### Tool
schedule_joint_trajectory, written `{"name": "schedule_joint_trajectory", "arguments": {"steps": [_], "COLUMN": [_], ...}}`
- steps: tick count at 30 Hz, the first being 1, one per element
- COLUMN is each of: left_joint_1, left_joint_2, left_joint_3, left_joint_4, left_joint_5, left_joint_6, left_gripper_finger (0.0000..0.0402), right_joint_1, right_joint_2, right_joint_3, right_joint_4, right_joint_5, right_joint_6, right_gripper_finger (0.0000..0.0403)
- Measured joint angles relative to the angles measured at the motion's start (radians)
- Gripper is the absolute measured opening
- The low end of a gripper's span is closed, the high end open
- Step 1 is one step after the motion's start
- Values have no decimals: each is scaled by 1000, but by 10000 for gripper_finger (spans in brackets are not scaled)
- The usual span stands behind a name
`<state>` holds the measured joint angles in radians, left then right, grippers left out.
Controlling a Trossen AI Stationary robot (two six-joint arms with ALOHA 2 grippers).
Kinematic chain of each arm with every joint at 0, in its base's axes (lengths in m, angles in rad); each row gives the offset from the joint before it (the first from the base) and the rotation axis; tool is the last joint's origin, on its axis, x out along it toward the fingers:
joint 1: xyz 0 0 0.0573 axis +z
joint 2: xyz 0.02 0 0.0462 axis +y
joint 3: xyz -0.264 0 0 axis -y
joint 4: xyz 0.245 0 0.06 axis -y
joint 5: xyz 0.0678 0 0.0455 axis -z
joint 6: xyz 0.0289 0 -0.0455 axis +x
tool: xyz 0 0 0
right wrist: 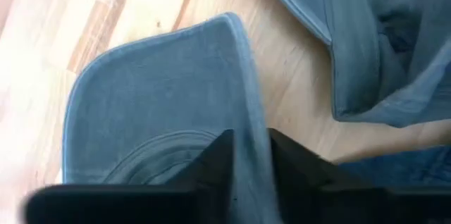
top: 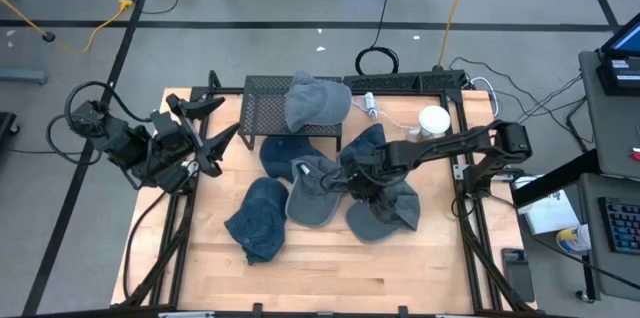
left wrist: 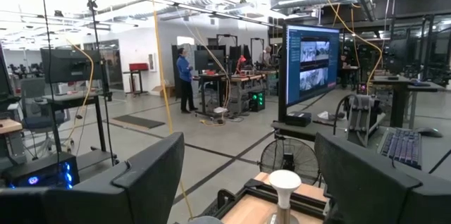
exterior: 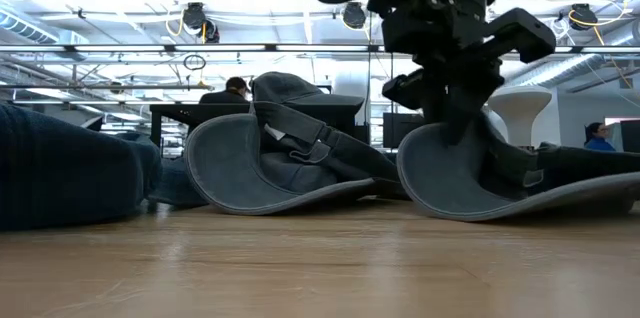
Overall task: Pick & Place hat
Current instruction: Stack the right dark gray cap on top of the other dark gray cap on the shelf
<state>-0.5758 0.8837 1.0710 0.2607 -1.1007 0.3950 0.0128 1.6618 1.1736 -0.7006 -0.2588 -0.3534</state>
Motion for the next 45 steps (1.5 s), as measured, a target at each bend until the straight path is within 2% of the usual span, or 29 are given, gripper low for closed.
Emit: {"name": "schedule_joint_trajectory", "arguments": {"steps": [3,8,15,19,25,30,34,38,42,45], "left_joint_1": [0,0,0,0,0,9,24,38,50,62], "left_joint_2": [0,0,0,0,0,0,0,0,0,5], "left_joint_3": [0,0,0,0,0,0,0,0,0,0], "left_joint_4": [0,0,0,0,2,4,5,4,4,6], "left_joint_5": [0,0,-1,-1,-1,-1,-1,0,1,4], "left_joint_6": [2,2,2,2,17,3,-52,-84,-84,-75], "left_gripper_finger": [319,319,319,319,319,319,319,319,319,319], "right_joint_1": [0,1,2,3,3,2,2,2,2,2], "right_joint_2": [-10,-64,-277,-418,-585,-666,-690,-682,-646,-607], "right_joint_3": [0,0,0,0,0,0,0,0,0,0], "right_joint_4": [-3,-23,-14,18,166,320,463,629,810,945], "right_joint_5": [-1,1,14,120,323,510,667,781,836,835], "right_joint_6": [-2,44,191,313,470,487,447,379,315,262], "right_gripper_finger": [15,10,6,5,5,5,5,5,5,5]}}
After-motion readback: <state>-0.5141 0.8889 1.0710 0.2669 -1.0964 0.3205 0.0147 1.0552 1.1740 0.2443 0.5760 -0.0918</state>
